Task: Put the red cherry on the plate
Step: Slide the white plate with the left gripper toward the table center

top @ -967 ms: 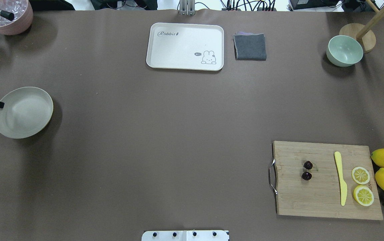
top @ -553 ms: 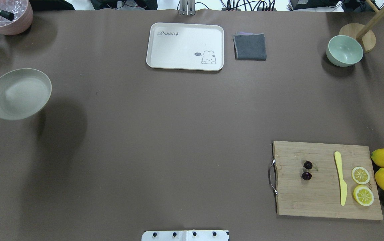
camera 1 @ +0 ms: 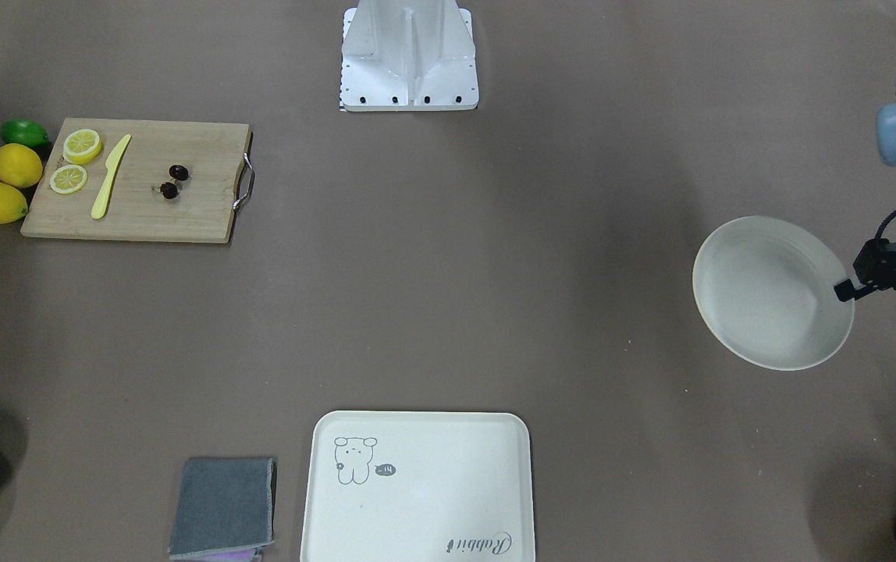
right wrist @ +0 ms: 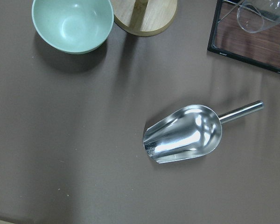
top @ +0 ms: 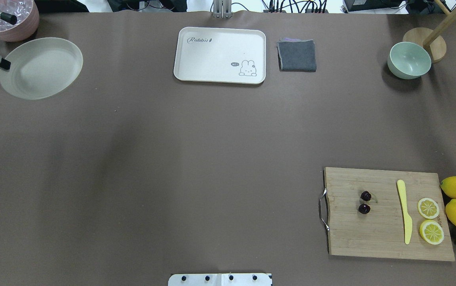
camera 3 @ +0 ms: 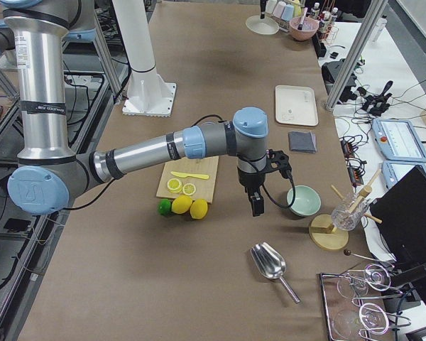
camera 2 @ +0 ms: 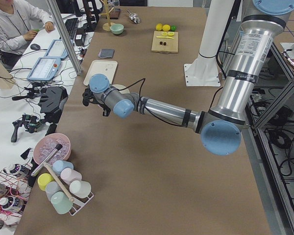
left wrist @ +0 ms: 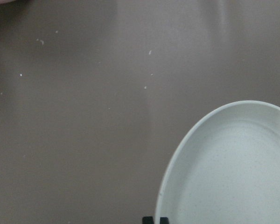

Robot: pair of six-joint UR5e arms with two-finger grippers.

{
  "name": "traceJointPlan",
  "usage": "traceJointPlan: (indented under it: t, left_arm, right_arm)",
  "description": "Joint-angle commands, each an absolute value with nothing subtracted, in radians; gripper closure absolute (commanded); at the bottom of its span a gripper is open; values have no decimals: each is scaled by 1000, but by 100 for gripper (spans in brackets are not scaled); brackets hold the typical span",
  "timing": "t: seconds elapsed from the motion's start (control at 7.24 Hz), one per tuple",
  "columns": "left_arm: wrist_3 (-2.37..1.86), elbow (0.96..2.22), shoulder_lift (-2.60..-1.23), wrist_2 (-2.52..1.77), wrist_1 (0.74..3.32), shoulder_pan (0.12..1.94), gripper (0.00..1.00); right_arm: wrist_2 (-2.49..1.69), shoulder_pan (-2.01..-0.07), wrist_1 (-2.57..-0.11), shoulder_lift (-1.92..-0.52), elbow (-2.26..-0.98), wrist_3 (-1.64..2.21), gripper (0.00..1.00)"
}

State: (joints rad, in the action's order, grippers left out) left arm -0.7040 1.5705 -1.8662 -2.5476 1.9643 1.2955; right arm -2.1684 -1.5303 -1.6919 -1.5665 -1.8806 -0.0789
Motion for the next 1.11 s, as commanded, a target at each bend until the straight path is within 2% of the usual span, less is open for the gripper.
traceJointPlan:
  t: [0.0,0.55,0.97]
  left_arm:
    - [-935,1673,-1920,-2422,1937,1145,100]
    - [-1308,1694,-2055,-2093,1944,775,100]
    - [-1442,1692,-2056,-1868,1996,557,100]
  right_arm:
    - [-2169,-1526,-1692,-1566,-1879,-78,0]
    - [-2210,-1526,-1692,-1568,-1879,-80,0]
    - [-2212,-1526,-1692,-1568,-1881,-80,0]
